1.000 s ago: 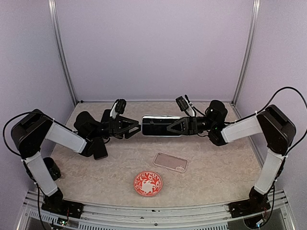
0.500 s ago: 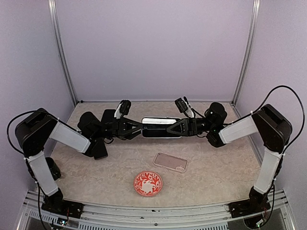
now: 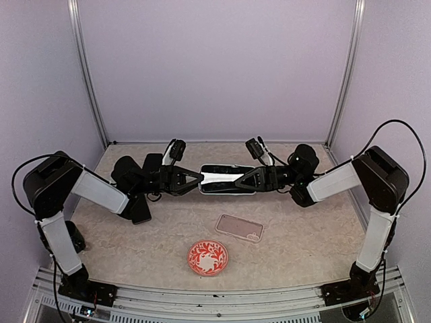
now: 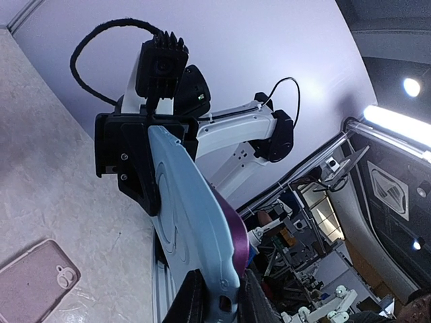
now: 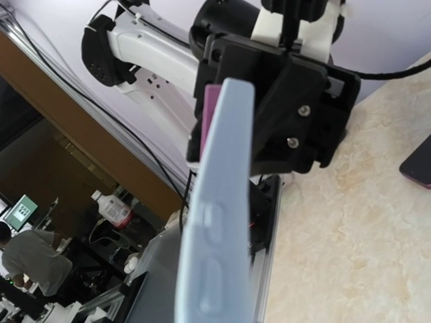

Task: Put the phone into the phone case
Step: Press the phone against the phone case.

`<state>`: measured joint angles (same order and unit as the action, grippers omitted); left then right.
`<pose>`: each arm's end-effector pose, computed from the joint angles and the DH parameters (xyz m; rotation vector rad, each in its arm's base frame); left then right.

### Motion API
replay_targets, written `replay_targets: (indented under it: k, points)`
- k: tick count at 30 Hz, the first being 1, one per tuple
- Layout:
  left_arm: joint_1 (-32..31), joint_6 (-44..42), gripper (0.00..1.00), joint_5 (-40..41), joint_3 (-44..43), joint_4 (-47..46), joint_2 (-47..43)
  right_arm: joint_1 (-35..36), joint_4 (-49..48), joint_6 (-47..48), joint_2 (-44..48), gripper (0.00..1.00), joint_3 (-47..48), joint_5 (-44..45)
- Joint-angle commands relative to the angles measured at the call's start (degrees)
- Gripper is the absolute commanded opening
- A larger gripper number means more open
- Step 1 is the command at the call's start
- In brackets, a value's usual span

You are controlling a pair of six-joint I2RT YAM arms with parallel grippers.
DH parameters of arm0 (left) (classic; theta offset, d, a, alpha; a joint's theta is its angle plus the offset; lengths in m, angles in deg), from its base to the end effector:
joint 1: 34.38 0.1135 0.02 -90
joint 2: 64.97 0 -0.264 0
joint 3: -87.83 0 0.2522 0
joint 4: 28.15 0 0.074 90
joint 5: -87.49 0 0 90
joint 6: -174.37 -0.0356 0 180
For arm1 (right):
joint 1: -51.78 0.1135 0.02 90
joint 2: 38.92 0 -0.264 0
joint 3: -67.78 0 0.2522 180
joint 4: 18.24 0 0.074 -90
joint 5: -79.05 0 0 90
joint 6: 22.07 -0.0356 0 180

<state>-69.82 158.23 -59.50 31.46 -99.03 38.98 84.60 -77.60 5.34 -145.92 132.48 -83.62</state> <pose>0.2593 -0.2212 0.2205 0.6041 1.6325 -2.0859 0.2880 0.2262 0.2211 -0.9560 1.6577 2.0288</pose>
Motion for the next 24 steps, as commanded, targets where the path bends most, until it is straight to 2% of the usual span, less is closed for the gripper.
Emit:
replay_targets:
  k: [1,6,8,11,15,16,20,24]
  points:
    - [-1.1,-6.2,0.01,1.3,-2.3,11.1,-0.9,0.7,6.4,7.1,0.7,0.01,1.8,1.3]
    - [-1.0,-17.8,0.00,5.3,-3.7,29.2,-5.2,0.6,24.7,21.1,4.7,0.24,3.2,3.4]
    - [-0.9,-20.6,0.00,6.7,-4.3,34.2,-6.3,0.6,29.5,24.8,5.9,0.29,3.6,3.6]
    - [-0.8,-24.0,0.00,9.2,-4.8,40.5,-7.3,0.6,30.4,25.4,6.7,0.25,3.5,3.0]
    - [-0.8,-25.7,0.00,10.8,-4.9,43.2,-8.0,0.6,25.8,22.0,6.3,0.02,2.8,2.5]
    - [-0.9,-26.0,0.00,11.2,-5.0,43.9,-8.1,0.6,24.8,21.1,6.1,0.00,2.7,2.4]
    - [-0.9,-29.0,0.00,14.4,-6.2,49.8,-8.7,0.6,21.3,18.2,5.4,0.00,2.2,2.2]
    - [-0.8,-30.0,0.09,15.3,-6.0,51.0,-9.5,0.6,19.2,16.8,5.4,0.00,1.8,2.8]
